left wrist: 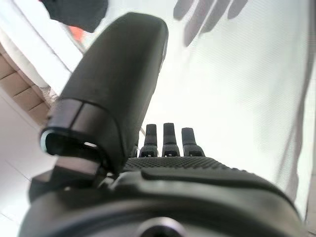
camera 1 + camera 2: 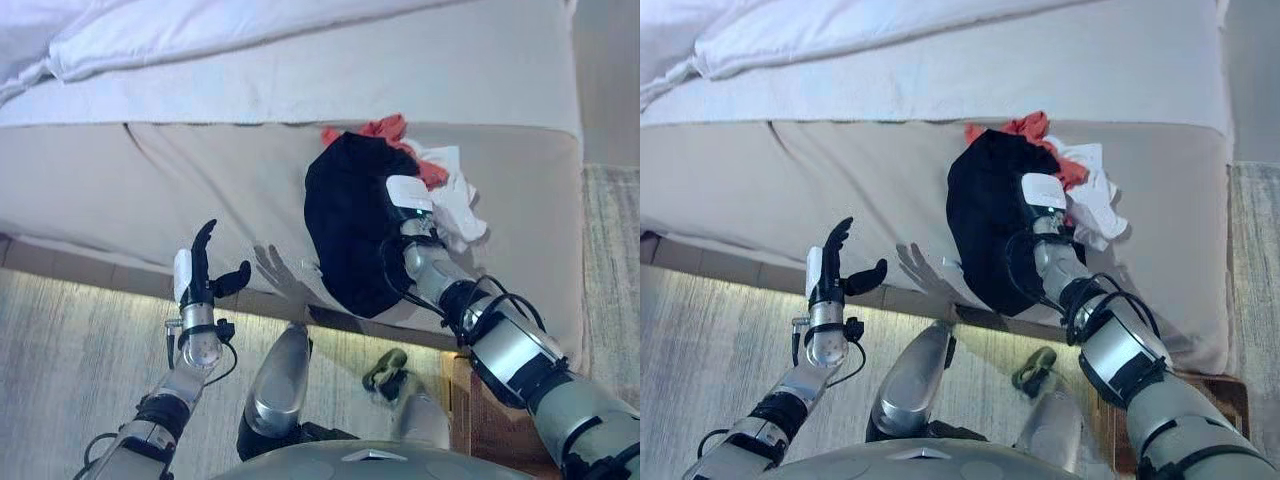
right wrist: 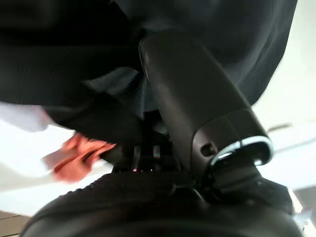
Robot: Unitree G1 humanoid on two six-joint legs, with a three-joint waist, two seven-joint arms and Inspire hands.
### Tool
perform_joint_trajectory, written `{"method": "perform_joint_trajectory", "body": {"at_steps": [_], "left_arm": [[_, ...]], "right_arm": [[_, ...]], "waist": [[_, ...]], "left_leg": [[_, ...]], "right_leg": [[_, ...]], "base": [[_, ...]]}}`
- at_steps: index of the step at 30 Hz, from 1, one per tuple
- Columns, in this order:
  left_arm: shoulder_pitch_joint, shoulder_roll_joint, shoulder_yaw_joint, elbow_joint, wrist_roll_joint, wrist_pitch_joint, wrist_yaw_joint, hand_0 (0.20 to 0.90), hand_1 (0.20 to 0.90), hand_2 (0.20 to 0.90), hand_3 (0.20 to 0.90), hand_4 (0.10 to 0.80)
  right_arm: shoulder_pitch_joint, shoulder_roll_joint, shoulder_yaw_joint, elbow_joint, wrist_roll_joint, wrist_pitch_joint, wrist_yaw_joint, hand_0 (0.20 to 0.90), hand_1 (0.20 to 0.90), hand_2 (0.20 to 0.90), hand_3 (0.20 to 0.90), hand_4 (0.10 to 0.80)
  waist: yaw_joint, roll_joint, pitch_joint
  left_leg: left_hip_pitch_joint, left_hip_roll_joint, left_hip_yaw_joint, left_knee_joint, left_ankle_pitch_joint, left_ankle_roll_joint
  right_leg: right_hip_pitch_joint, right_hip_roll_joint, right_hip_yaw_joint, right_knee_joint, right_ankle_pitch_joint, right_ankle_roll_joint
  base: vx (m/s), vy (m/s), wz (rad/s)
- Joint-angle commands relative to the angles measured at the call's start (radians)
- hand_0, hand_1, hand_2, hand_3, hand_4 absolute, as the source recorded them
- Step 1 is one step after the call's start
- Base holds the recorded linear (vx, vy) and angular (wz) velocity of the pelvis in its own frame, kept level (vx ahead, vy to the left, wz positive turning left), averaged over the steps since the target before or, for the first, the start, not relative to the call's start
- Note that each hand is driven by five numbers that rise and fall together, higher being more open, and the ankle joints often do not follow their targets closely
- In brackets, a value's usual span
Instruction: Pick up the clothes from the bed and place them into the basket
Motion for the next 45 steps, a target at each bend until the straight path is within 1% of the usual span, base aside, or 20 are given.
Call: {"method": "perform_joint_trajectory", "body": {"at_steps": [1, 7, 8, 9, 11, 13, 14, 16, 17, 21, 22, 23, 24, 29, 31, 34, 36, 40, 42, 45], "left_arm": [[0.022, 0.056, -0.009, -0.160, -0.030, -0.100, 0.054, 0.900, 0.900, 0.900, 0.900, 0.800], [0.017, 0.063, -0.029, -0.201, -0.054, -0.109, 0.058, 0.900, 0.900, 0.900, 0.900, 0.800], [0.016, 0.063, -0.037, -0.208, -0.055, -0.115, 0.066, 0.900, 0.900, 0.900, 0.900, 0.800], [0.016, 0.063, -0.047, -0.231, -0.061, -0.121, 0.083, 0.900, 0.900, 0.900, 0.900, 0.800], [0.021, 0.064, -0.051, -0.253, -0.069, -0.131, 0.095, 0.900, 0.900, 0.900, 0.900, 0.800], [0.023, 0.059, -0.054, -0.271, -0.077, -0.149, 0.107, 0.900, 0.900, 0.900, 0.900, 0.800], [0.024, 0.056, -0.055, -0.281, -0.087, -0.166, 0.114, 0.900, 0.900, 0.900, 0.900, 0.800], [0.024, 0.051, -0.060, -0.296, -0.087, -0.169, 0.126, 0.900, 0.900, 0.900, 0.900, 0.800], [0.025, 0.049, -0.064, -0.300, -0.093, -0.175, 0.131, 0.900, 0.900, 0.900, 0.900, 0.800], [0.025, 0.051, -0.071, -0.324, -0.094, -0.143, 0.140, 0.900, 0.900, 0.900, 0.900, 0.800], [0.027, 0.051, -0.072, -0.324, -0.099, -0.143, 0.139, 0.900, 0.900, 0.900, 0.900, 0.800], [0.027, 0.050, -0.075, -0.321, -0.105, -0.142, 0.141, 0.900, 0.900, 0.900, 0.900, 0.800], [0.028, 0.048, -0.077, -0.322, -0.110, -0.141, 0.143, 0.900, 0.900, 0.900, 0.900, 0.800], [0.033, 0.043, -0.085, -0.318, -0.104, -0.167, 0.160, 0.900, 0.900, 0.900, 0.900, 0.800], [0.031, 0.044, -0.086, -0.313, -0.102, -0.165, 0.162, 0.900, 0.900, 0.900, 0.900, 0.800], [0.030, 0.043, -0.084, -0.312, -0.100, -0.157, 0.162, 0.900, 0.900, 0.900, 0.900, 0.800], [0.029, 0.043, -0.078, -0.305, -0.099, -0.148, 0.159, 0.900, 0.900, 0.900, 0.900, 0.800], [0.023, 0.045, -0.072, -0.286, -0.084, -0.137, 0.149, 0.900, 0.900, 0.900, 0.900, 0.800], [0.021, 0.043, -0.069, -0.278, -0.080, -0.125, 0.144, 0.900, 0.900, 0.900, 0.900, 0.800], [0.022, 0.044, -0.064, -0.261, -0.078, -0.093, 0.130, 0.900, 0.900, 0.900, 0.900, 0.800]], "right_arm": [[-0.120, 0.001, 0.016, -0.008, -0.063, -0.012, -0.019, 0.900, 0.900, 0.900, 0.900, 0.800], [-0.146, 0.022, 0.022, 0.038, -0.103, 0.027, 0.018, 0.900, 0.900, 0.900, 0.900, 0.800], [-0.151, 0.026, 0.028, 0.052, -0.107, 0.044, 0.022, 0.900, 0.900, 0.900, 0.900, 0.800], [-0.160, 0.021, 0.032, 0.069, -0.111, 0.069, 0.034, 0.900, 0.900, 0.900, 0.900, 0.800], [-0.172, 0.013, 0.034, 0.091, -0.090, 0.092, 0.034, 0.900, 0.900, 0.900, 0.900, 0.800], [-0.196, 0.003, 0.028, 0.129, -0.068, 0.115, 0.037, 0.900, 0.900, 0.900, 0.900, 0.800], [-0.220, -0.002, 0.024, 0.159, -0.064, 0.122, 0.040, 0.900, 0.900, 0.900, 0.900, 0.800], [-0.237, -0.010, 0.027, 0.171, -0.056, 0.123, 0.047, 0.900, 0.900, 0.900, 0.900, 0.800], [-0.251, -0.016, 0.029, 0.179, -0.053, 0.118, 0.058, 0.900, 0.900, 0.900, 0.900, 0.800], [-0.273, -0.033, 0.045, 0.181, -0.020, 0.102, 0.086, 0.900, 0.900, 0.900, 0.900, 0.800], [-0.276, -0.036, 0.046, 0.183, -0.018, 0.094, 0.089, 0.787, 0.787, 0.787, 0.768, 0.668], [-0.279, -0.036, 0.044, 0.187, -0.024, 0.085, 0.089, 0.575, 0.575, 0.575, 0.521, 0.421], [-0.282, -0.040, 0.051, 0.182, -0.019, 0.084, 0.078, 0.300, 0.300, 0.300, 0.200, 0.100], [-0.316, -0.067, 0.061, 0.166, 0.008, 0.080, 0.043, 0.300, 0.300, 0.300, 0.200, 0.100], [-0.329, -0.073, 0.064, 0.163, 0.021, 0.075, 0.027, 0.300, 0.300, 0.300, 0.200, 0.100], [-0.332, -0.080, 0.063, 0.155, 0.028, 0.067, 0.013, 0.300, 0.300, 0.300, 0.200, 0.100], [-0.330, -0.086, 0.057, 0.132, 0.044, 0.057, -0.018, 0.300, 0.300, 0.300, 0.200, 0.100], [-0.328, -0.101, 0.049, 0.093, 0.057, 0.030, -0.065, 0.300, 0.300, 0.300, 0.200, 0.100], [-0.328, -0.109, 0.047, 0.073, 0.072, 0.018, -0.082, 0.300, 0.300, 0.300, 0.200, 0.100], [-0.311, -0.136, 0.035, -0.009, 0.105, 0.010, -0.096, 0.300, 0.300, 0.300, 0.200, 0.100]], "waist": [[0.034, 0.004, -0.012], [0.052, 0.005, 0.029], [0.055, 0.007, 0.030], [0.058, 0.013, 0.030], [0.062, 0.020, 0.030], [0.067, 0.030, 0.030], [0.070, 0.037, 0.030], [0.069, 0.044, 0.030], [0.070, 0.049, 0.030], [0.067, 0.054, 0.030], [0.066, 0.056, 0.030], [0.064, 0.058, 0.030], [0.061, 0.060, 0.030], [0.048, 0.068, 0.030], [0.045, 0.067, 0.030], [0.041, 0.066, 0.030], [0.031, 0.061, 0.030], [0.014, 0.047, 0.029], [0.007, 0.038, 0.018], [-0.011, 0.017, -0.017]], "left_leg": [[-0.100, -0.022, 0.003, 0.279, -0.200, 0.040], [-0.179, -0.043, -0.018, 0.393, -0.245, 0.063], [-0.195, -0.044, -0.017, 0.407, -0.250, 0.068], [-0.233, -0.050, -0.024, 0.452, -0.263, 0.065], [-0.263, -0.055, -0.027, 0.482, -0.275, 0.069], [-0.306, -0.060, -0.027, 0.532, -0.293, 0.075], [-0.320, -0.060, -0.020, 0.544, -0.303, 0.087], [-0.349, -0.064, -0.017, 0.595, -0.322, 0.084], [-0.365, -0.065, -0.013, 0.623, -0.338, 0.091], [-0.408, -0.070, -0.013, 0.730, -0.388, 0.097], [-0.412, -0.070, -0.013, 0.737, -0.390, 0.100], [-0.418, -0.071, -0.014, 0.747, -0.391, 0.099], [-0.426, -0.074, -0.016, 0.759, -0.393, 0.097], [-0.428, -0.072, -0.016, 0.747, -0.379, 0.098], [-0.413, -0.068, -0.009, 0.734, -0.376, 0.102], [-0.400, -0.064, -0.006, 0.725, -0.371, 0.097], [-0.346, -0.050, 0.003, 0.679, -0.356, 0.093], [-0.232, -0.029, 0.018, 0.557, -0.313, 0.084], [-0.189, -0.015, 0.025, 0.503, -0.298, 0.080], [-0.101, 0.009, 0.035, 0.384, -0.258, 0.067]], "right_leg": [[0.040, 0.012, 0.054, 0.083, -0.029, -0.010], [-0.048, -0.019, 0.072, 0.203, -0.052, -0.002], [-0.066, -0.025, 0.069, 0.222, -0.057, 0.000], [-0.102, -0.030, 0.074, 0.256, -0.058, 0.002], [-0.133, -0.035, 0.076, 0.279, -0.063, 0.001], [-0.173, -0.039, 0.080, 0.318, -0.075, -0.003], [-0.200, -0.042, 0.078, 0.353, -0.093, -0.009], [-0.222, -0.043, 0.080, 0.385, -0.108, -0.012], [-0.243, -0.048, 0.079, 0.419, -0.125, -0.018], [-0.293, -0.056, 0.092, 0.515, -0.164, -0.030], [-0.303, -0.057, 0.096, 0.529, -0.167, -0.031], [-0.315, -0.056, 0.103, 0.541, -0.167, -0.029], [-0.328, -0.054, 0.109, 0.550, -0.165, -0.026], [-0.342, -0.040, 0.121, 0.538, -0.166, -0.024], [-0.334, -0.041, 0.119, 0.530, -0.163, -0.025], [-0.322, -0.040, 0.118, 0.523, -0.159, -0.024], [-0.282, -0.043, 0.119, 0.495, -0.139, -0.016], [-0.188, -0.043, 0.118, 0.400, -0.075, 0.007], [-0.151, -0.043, 0.115, 0.354, -0.056, 0.013], [-0.076, -0.036, 0.109, 0.253, -0.009, 0.024]], "base": [[-0.048, 0.080, 0.07], [-0.035, 0.080, 0.00], [-0.053, 0.117, -0.13], [-0.053, 0.098, -0.16], [-0.073, 0.078, -0.19], [-0.124, 0.101, 0.41], [-0.132, 0.105, 0.34], [-0.112, 0.084, -0.39], [-0.102, 0.073, -0.36], [-0.038, 0.027, 0.10], [-0.024, 0.001, -0.05], [-0.038, -0.010, -0.05], [-0.043, -0.012, 0.00], [-0.082, -0.002, -0.04], [-0.058, -0.014, -0.02], [-0.017, -0.010, -0.01], [-0.011, -0.033, -0.09], [0.002, -0.045, -0.08], [0.022, -0.024, -0.14], [0.058, -0.042, -0.26]]}}
